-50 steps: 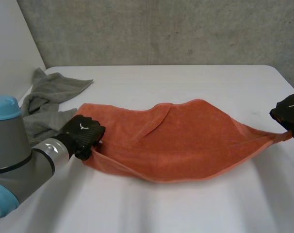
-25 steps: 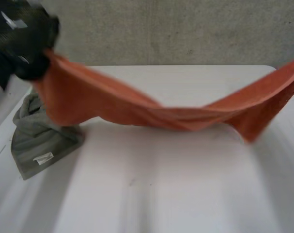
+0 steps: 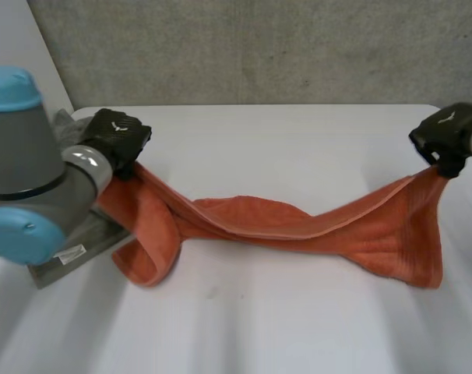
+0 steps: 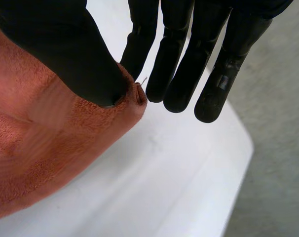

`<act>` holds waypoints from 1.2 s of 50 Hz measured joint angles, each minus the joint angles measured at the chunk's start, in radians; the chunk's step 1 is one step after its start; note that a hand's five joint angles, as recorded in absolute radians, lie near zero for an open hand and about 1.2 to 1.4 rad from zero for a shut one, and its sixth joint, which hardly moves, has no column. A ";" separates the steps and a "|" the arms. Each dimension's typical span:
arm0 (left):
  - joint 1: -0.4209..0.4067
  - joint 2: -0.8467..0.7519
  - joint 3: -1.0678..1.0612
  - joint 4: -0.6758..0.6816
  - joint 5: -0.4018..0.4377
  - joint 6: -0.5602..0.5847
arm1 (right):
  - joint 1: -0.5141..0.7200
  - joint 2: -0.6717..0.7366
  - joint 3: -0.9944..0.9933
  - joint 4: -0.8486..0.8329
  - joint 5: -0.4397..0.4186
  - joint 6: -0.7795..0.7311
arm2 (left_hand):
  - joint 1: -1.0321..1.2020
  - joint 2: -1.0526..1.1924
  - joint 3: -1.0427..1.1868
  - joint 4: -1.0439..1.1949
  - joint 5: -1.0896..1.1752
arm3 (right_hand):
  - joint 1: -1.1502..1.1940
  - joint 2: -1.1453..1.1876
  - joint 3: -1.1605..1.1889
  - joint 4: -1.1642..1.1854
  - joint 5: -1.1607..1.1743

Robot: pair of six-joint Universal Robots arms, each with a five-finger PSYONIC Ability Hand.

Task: Fold the laundry.

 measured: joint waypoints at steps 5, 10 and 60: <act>0.002 -0.099 0.083 0.171 -0.002 0.039 | 0.007 0.140 -0.133 -0.040 0.017 0.112 | 0.000 0.000 0.000 0.000 0.000 | 0.000 0.000 0.000 0.000 0.000; 0.003 -0.132 0.141 0.380 -0.009 0.075 | 0.014 0.211 -0.286 -0.160 0.017 0.229 | 0.000 0.000 0.000 0.000 0.000 | 0.000 0.000 0.000 0.000 0.000; -0.017 -0.004 -0.394 0.246 0.004 -0.080 | -0.049 0.022 0.455 -0.376 -0.032 -0.034 | 0.000 0.002 0.003 0.001 0.000 | 0.000 0.000 0.000 0.000 0.000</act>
